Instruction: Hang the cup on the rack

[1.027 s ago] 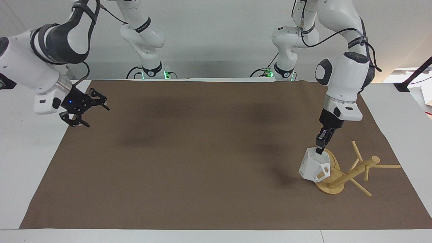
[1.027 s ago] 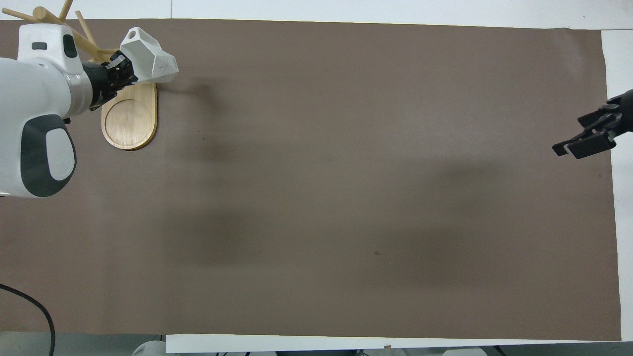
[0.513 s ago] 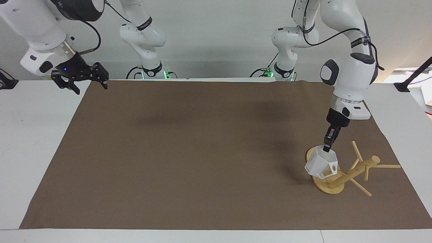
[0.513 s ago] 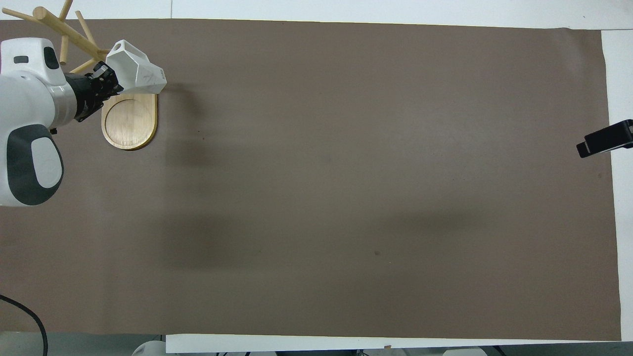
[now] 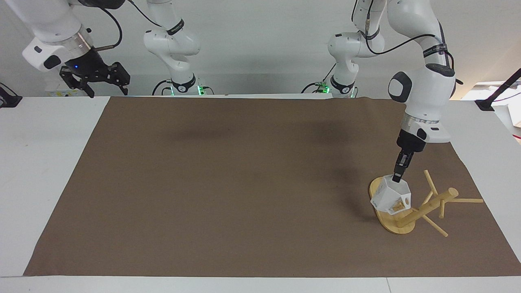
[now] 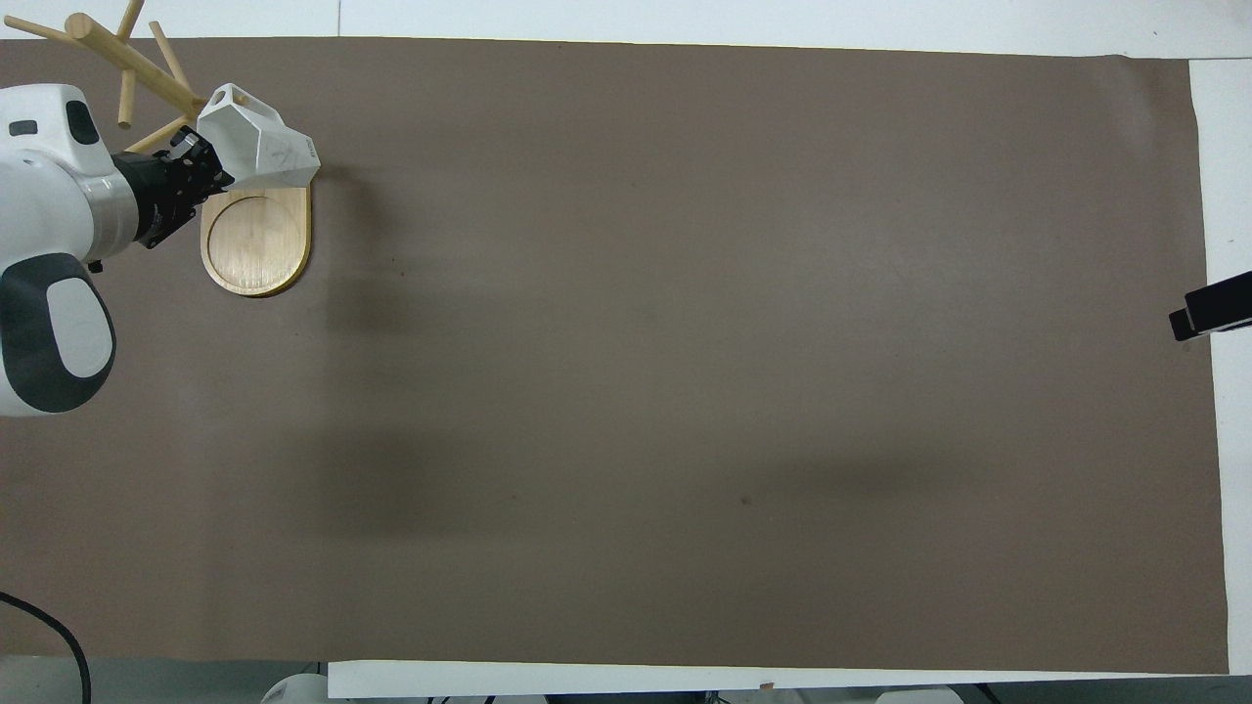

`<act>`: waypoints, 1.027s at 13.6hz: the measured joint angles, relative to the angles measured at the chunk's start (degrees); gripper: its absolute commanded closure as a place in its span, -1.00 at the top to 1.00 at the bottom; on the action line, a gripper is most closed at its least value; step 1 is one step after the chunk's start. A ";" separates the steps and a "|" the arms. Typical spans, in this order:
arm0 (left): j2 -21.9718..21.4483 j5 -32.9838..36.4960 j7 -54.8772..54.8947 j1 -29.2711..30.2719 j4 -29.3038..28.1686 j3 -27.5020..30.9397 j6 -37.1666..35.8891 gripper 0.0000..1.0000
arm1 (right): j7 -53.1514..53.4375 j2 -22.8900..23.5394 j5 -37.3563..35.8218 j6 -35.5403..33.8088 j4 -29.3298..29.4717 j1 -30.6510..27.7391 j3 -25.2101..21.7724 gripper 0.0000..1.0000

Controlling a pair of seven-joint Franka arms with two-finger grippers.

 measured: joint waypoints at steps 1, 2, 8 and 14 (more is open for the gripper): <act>-0.07 0.01 0.81 0.00 0.00 0.00 0.00 0.99 | 0.04 0.36 0.00 0.50 -0.12 0.00 -0.19 1.00; -0.14 0.01 2.00 0.00 0.00 0.00 0.00 0.99 | 0.04 0.63 0.00 0.77 -0.14 -0.01 -0.29 1.00; -4.35 4.91 7.26 -0.31 2.07 -0.91 -17.35 1.00 | 1.57 0.77 0.00 0.91 -0.13 0.02 -0.32 1.00; -10.65 9.83 24.58 -1.57 12.43 -0.97 -48.94 0.99 | 2.03 0.77 0.00 0.91 -0.14 0.04 -0.31 1.00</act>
